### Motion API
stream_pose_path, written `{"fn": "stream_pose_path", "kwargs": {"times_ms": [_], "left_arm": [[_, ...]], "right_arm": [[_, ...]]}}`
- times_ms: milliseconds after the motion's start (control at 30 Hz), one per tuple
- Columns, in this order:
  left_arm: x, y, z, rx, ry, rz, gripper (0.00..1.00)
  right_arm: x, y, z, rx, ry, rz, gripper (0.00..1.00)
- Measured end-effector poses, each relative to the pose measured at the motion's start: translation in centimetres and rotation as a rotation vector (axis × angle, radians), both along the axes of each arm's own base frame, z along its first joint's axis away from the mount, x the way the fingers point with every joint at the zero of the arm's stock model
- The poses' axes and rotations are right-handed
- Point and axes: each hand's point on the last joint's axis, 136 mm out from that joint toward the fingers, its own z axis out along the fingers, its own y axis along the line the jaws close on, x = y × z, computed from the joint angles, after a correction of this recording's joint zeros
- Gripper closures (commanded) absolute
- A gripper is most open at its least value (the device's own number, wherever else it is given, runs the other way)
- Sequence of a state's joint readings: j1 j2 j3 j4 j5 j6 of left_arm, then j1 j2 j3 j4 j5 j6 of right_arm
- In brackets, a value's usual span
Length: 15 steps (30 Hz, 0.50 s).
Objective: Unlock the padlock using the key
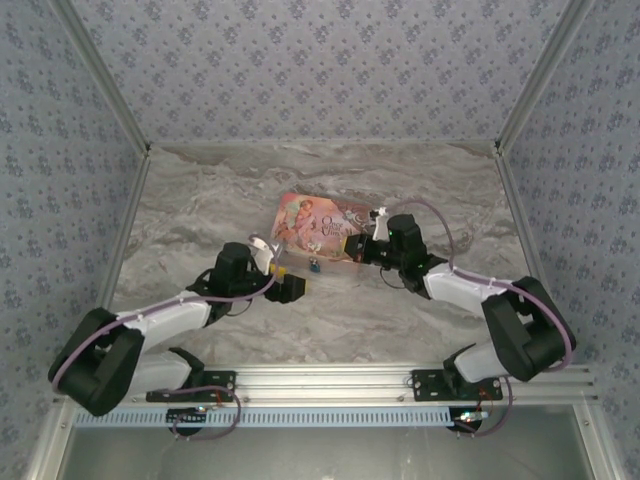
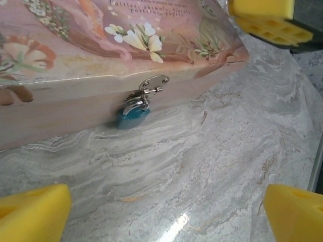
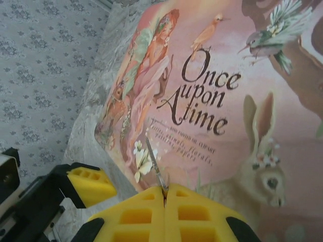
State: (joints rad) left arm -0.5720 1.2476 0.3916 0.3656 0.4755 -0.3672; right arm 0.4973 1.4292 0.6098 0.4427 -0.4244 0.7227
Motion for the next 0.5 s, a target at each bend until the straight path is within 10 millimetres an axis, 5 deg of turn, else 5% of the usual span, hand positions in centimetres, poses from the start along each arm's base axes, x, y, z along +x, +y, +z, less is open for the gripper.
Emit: {"fn": "stream_pose_path", "kwargs": {"times_ms": [233, 500], "left_arm": [[0.5, -0.6, -2.2, 0.009, 0.034, -0.015, 0.04], [1.5, -1.3, -1.7, -0.009, 0.01, -0.014, 0.04]], "right_arm": [[1.6, -0.2, -0.9, -0.033, 0.024, -0.005, 1.0], [1.1, -0.4, -2.2, -0.073, 0.053, -0.012, 1.0]]}}
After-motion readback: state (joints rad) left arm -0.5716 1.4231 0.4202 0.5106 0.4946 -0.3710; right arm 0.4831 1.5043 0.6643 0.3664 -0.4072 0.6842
